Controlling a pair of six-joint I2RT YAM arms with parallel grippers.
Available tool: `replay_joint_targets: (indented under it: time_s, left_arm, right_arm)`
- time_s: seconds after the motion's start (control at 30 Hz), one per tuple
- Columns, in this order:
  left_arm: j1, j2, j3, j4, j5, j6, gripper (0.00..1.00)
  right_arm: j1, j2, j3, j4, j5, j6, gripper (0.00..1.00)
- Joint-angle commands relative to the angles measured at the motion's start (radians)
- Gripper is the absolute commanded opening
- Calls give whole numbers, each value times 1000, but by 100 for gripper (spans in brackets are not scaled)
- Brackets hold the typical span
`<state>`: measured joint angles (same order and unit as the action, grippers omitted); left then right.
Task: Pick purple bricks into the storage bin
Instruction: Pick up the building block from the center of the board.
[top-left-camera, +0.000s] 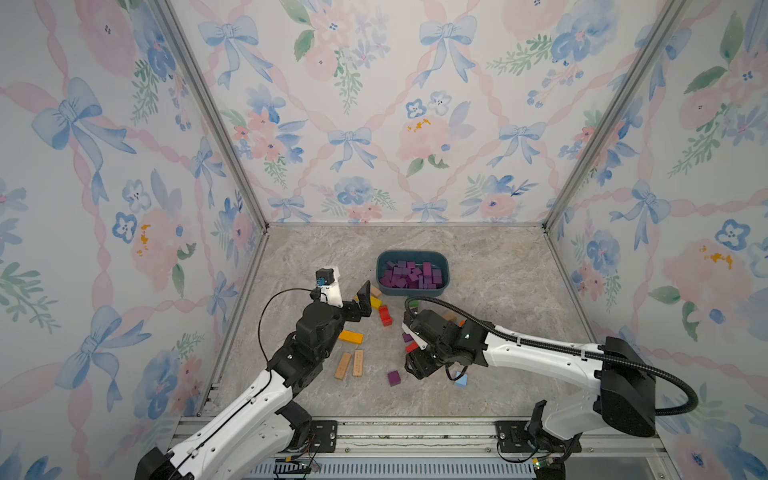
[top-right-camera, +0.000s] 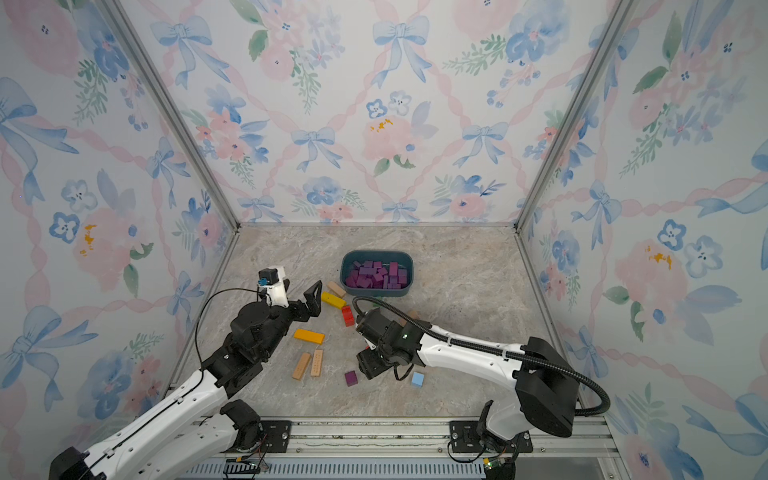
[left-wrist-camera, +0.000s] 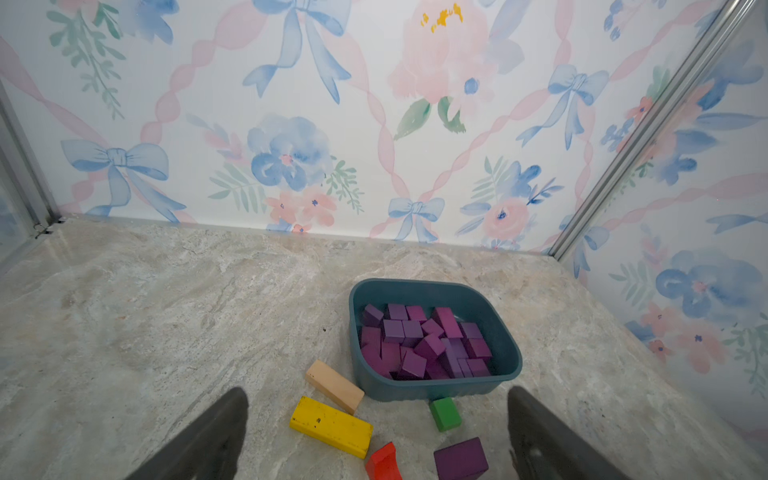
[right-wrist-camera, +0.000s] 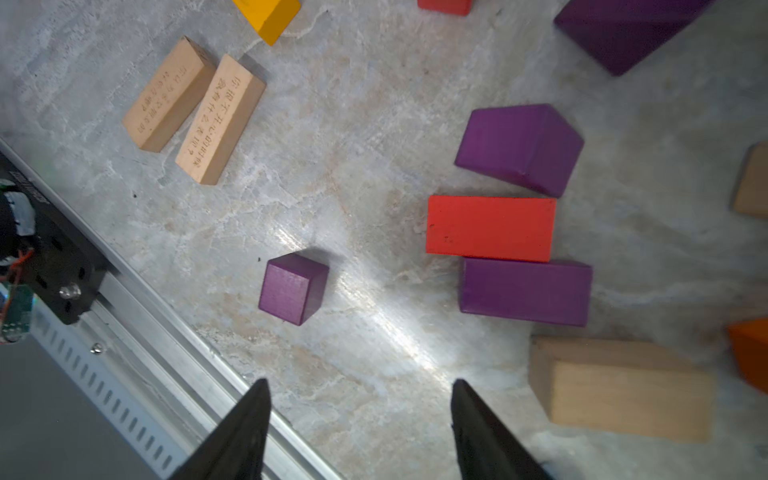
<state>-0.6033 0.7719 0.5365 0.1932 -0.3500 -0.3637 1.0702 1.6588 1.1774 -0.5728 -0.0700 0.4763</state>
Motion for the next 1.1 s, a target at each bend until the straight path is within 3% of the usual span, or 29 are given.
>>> replay_joint_targets:
  time_s: [0.0,0.53,1.07]
  left_arm:
    - [-3,-14,-13,-33,-30,-21,98]
    - [-3,-161,4,-117,-112,-101,98]
    - [-1,-161,11,-123,-93,-90,98]
  right_arm:
    - [24,63,57,-25,-40,22,62]
    - [65,262,212,-94,-108,38,60]
    - [72,380,264,-123,-123,64,57]
